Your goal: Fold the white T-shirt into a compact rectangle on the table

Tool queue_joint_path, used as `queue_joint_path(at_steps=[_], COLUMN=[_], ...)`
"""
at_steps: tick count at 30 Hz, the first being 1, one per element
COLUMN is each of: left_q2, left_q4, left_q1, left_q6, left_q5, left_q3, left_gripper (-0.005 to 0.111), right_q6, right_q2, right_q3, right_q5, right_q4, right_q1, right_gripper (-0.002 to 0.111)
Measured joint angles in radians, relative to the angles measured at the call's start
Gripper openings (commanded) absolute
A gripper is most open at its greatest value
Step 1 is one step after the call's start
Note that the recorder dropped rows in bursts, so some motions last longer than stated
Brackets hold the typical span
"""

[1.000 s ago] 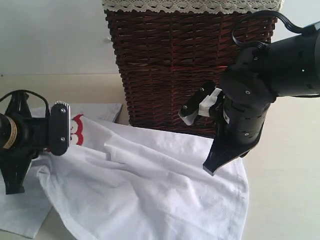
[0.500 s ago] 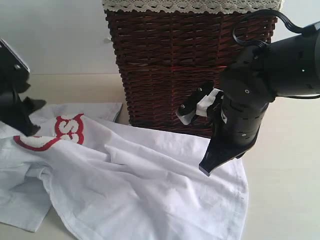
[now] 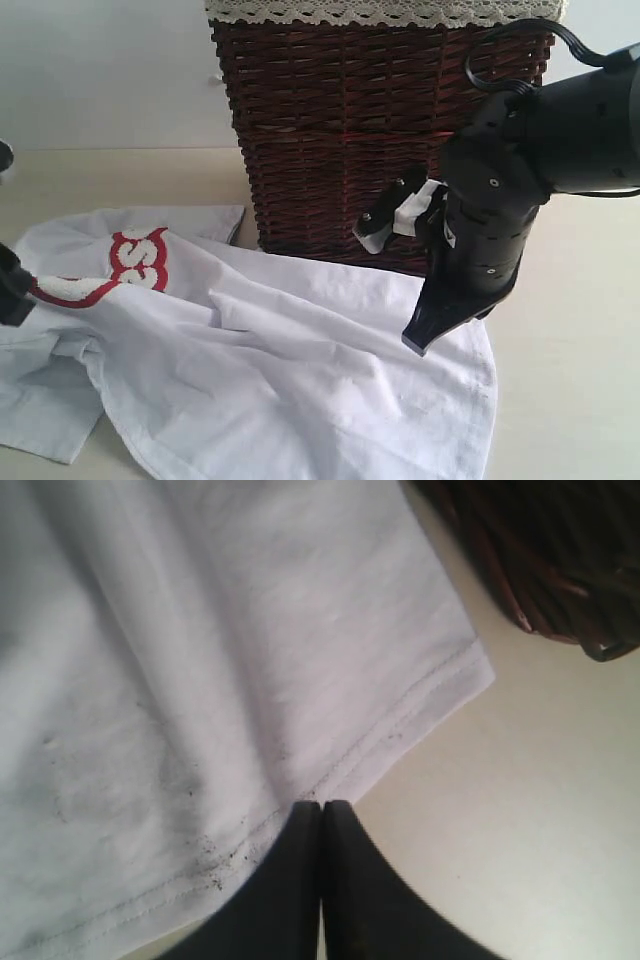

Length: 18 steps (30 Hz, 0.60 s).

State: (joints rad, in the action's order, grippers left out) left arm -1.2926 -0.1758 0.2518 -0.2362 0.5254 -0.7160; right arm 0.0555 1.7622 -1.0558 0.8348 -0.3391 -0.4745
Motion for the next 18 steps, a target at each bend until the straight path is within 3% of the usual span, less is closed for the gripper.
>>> queue_joint_path(at_steps=[6,9,13,18], left_q2=[0.064,0.045,-0.024,-0.129], left_q4=[0.130,0.150,0.155,0.155], left_q1=[0.134,0.157,0.161,0.161], left_q6=[-0.110,-0.151,-0.175,-0.179], left_q5=[0.249,0.304,0.242,0.080], left_q3=[0.014,0.079,0.156,0.166], left_gripper=[0.007,0.000,0.000,0.000], right_q6=[-0.004,-0.004,-0.004,-0.005], right_q2=[-0.005,-0.014,-0.026,-0.028], right_q3=[0.000,0.000,0.000,0.000], right_q5=[0.010,0.010,0.010,0.010], right_q4=[0.000,0.000,0.000,0.000], right_q1=[0.000,0.000,0.000,0.000], right_gripper=[0.000,0.000,0.000,0.000])
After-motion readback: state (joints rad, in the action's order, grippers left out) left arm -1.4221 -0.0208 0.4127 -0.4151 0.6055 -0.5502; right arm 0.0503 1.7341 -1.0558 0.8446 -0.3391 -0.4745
